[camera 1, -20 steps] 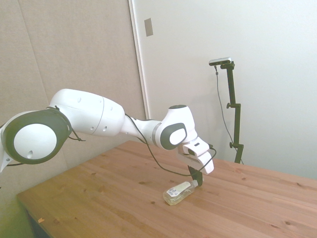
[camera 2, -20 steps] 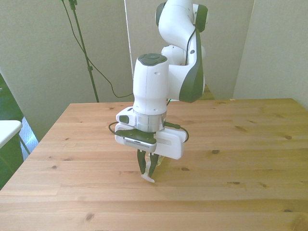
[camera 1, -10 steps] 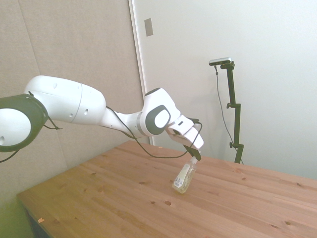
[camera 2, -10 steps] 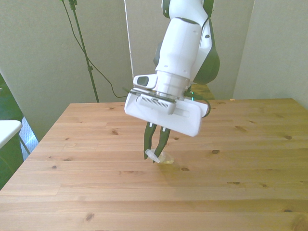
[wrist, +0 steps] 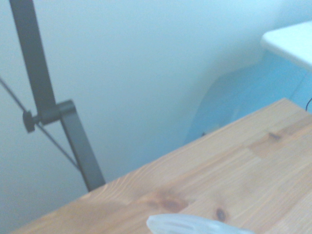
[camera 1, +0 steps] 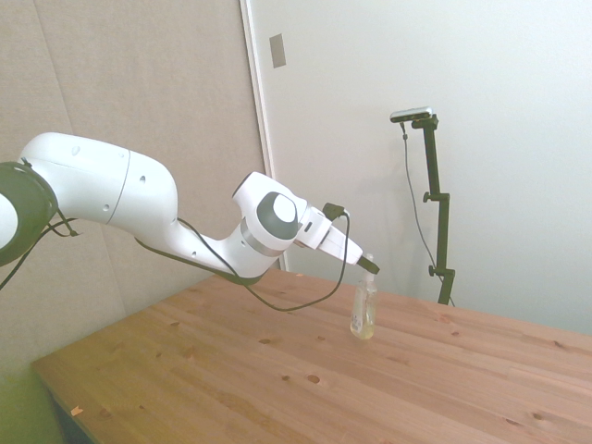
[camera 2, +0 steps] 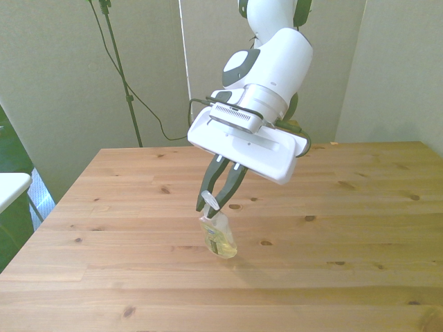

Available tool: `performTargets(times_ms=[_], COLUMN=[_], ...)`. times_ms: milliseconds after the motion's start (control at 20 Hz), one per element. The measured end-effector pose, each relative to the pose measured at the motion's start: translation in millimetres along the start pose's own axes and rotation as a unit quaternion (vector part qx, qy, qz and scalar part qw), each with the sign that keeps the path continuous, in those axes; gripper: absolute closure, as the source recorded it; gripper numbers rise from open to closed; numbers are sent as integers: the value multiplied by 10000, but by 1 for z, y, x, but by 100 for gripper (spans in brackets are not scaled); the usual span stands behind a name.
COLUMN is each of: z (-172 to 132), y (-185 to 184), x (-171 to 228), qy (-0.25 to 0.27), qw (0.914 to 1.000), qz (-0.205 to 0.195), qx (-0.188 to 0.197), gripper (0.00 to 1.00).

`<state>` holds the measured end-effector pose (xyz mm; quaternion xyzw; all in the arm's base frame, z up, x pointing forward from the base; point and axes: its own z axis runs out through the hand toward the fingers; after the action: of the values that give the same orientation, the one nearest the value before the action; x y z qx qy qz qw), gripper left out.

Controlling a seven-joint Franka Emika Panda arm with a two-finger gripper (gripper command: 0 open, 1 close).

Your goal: Stand the sanitizer

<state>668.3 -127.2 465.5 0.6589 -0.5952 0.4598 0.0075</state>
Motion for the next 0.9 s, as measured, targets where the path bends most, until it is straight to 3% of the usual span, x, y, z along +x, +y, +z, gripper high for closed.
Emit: performTargets(times_ms=[250,550,600,900], z=[1,7,8,8], y=[11,25,26,32], x=[-15,-25,-26,-29], qy=[484,490,468,319], qw=[9984,9982,9983,9987], qz=[206,309,314,334], qx=[225,171,169,223], gripper=[100,100,0,0])
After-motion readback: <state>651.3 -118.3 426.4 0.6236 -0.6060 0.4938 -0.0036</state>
